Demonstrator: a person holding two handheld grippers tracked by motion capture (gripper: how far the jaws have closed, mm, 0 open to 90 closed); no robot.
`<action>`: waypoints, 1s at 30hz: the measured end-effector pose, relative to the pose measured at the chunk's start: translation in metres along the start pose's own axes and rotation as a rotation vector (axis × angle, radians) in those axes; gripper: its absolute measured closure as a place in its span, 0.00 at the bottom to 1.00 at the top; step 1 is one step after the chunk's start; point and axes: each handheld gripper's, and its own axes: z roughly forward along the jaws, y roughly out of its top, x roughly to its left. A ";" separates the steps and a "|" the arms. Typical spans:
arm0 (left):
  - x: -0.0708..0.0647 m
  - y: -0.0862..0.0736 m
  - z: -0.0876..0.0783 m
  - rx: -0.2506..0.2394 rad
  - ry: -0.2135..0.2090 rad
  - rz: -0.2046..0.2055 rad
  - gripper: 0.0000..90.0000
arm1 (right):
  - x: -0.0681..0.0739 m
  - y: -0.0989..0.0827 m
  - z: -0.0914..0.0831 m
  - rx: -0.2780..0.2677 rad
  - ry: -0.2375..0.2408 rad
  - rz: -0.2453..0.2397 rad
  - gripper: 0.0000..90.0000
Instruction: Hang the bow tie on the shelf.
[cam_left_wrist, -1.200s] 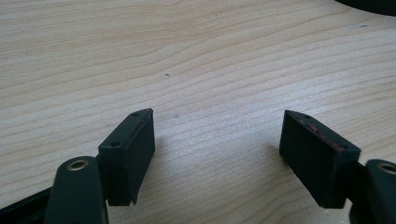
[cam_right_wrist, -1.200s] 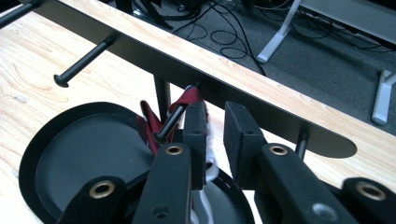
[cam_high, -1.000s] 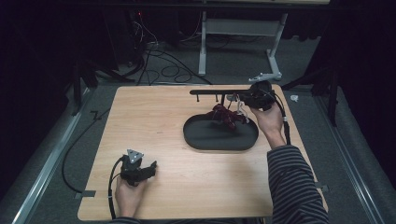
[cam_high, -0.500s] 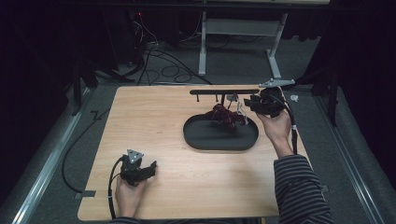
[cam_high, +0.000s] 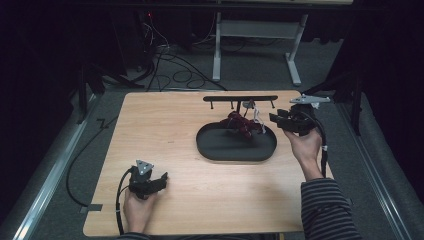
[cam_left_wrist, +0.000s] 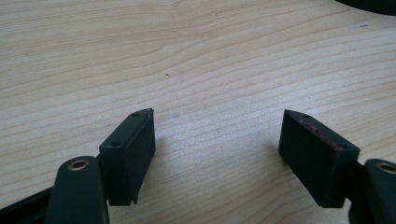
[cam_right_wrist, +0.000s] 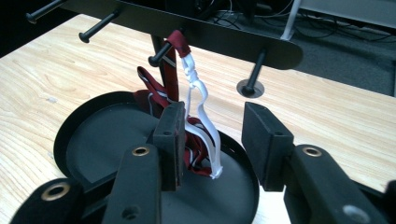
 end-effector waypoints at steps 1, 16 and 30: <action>0.000 0.000 0.000 0.000 0.000 0.000 0.31 | 0.000 0.000 0.000 0.000 0.000 0.000 0.67; 0.000 0.000 0.000 -0.003 -0.001 -0.002 0.30 | -0.008 -0.027 -0.021 -0.031 -0.017 0.047 0.64; 0.000 0.000 0.000 -0.003 -0.001 -0.001 0.30 | -0.011 -0.052 -0.037 -0.058 -0.017 0.071 0.63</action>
